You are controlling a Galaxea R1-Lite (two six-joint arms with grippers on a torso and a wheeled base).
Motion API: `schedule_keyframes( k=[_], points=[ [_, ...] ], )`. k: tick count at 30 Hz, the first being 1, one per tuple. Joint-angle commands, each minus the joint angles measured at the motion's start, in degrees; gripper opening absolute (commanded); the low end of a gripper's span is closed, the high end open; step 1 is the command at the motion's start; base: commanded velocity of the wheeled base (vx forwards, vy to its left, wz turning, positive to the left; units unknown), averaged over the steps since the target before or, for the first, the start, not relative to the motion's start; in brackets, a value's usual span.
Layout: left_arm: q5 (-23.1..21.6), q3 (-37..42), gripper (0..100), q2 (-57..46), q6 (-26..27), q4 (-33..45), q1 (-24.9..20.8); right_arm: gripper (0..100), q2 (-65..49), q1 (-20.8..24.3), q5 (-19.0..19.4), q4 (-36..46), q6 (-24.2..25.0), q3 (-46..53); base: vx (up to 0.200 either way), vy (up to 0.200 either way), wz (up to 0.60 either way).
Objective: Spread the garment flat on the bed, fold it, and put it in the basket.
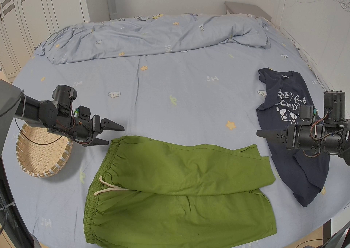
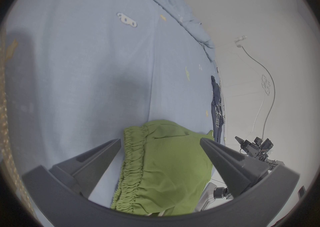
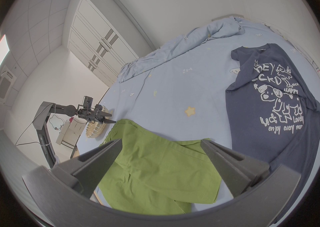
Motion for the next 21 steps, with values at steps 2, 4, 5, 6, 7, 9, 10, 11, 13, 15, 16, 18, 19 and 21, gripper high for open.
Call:
schedule_keyframes(
  k=[2, 4, 5, 6, 7, 9, 10, 11, 13, 15, 16, 18, 19, 21],
  points=[
    [0.0, -0.3, 100, 2.7, 0.1, -0.2, 0.2, 100, 0.2, 0.0, 0.0, 0.0, 0.0, 0.0, 0.000, 0.000, 0.00],
    [0.0, -0.6, 100, 3.4, 0.1, -0.3, 0.3, 100, 0.2, 0.1, 0.0, 0.0, 0.0, 0.1, 0.000, 0.000, 0.00],
    [0.1, -0.9, 100, 3.8, 0.1, -0.2, 0.3, 100, 0.2, 0.2, 0.0, 0.1, 0.0, 0.1, 0.000, 0.000, 0.00],
    [0.1, -1.0, 100, 4.1, 0.1, -0.2, 0.3, 100, 0.4, 0.2, 0.0, 0.0, -0.1, 0.1, 0.000, 0.000, 0.00],
    [0.1, -1.1, 100, 4.3, 0.1, -0.2, 0.2, 100, 0.5, 0.2, 0.0, 0.1, -0.1, 0.1, 0.000, 0.000, 0.00],
    [0.0, -1.1, 100, 4.4, 0.1, -0.2, 0.2, 100, 0.6, 0.2, 0.0, 0.0, -0.2, 0.2, 0.000, 0.000, 0.00],
    [0.0, -1.1, 100, 4.4, 0.1, -0.2, 0.2, 100, 0.6, 0.2, 0.0, 0.0, -0.2, 0.2, 0.000, 0.000, 0.00],
    [-0.5, -1.1, 100, 4.3, 0.0, -0.2, -0.1, 100, 0.6, 0.3, 0.0, 0.0, -0.2, 0.4, 0.000, 0.000, 0.00],
    [-0.6, -0.9, 100, 4.1, 0.0, -0.2, -0.4, 100, 0.6, 0.3, 0.0, 0.0, -0.3, 0.4, 0.000, 0.000, 0.00],
    [-0.6, -0.8, 100, 3.9, 0.0, -0.1, -1.4, 100, 0.6, 0.2, 0.0, 0.0, -0.3, 0.4, 0.000, 0.000, 0.00],
    [-0.6, -0.7, 100, 3.8, -0.1, -0.1, -1.6, 100, 0.6, 0.2, 0.0, 0.0, -0.3, 0.4, 0.000, 0.000, 0.00],
    [-0.6, -0.7, 100, 4.0, -0.1, -0.1, -1.8, 100, 0.6, 0.2, 0.0, 0.0, -0.3, 0.4, 0.000, 0.000, 0.00],
    [-0.6, -0.7, 100, 4.0, -0.1, -0.1, -1.8, 100, 0.6, 0.2, 0.0, 0.0, -0.3, 0.4, 0.000, 0.000, 0.00],
    [-0.6, -0.8, 100, 4.2, -0.1, -0.1, -1.8, 100, 0.6, 0.2, 0.0, 0.0, -0.3, 0.5, 0.000, 0.000, 0.00]
  ],
)
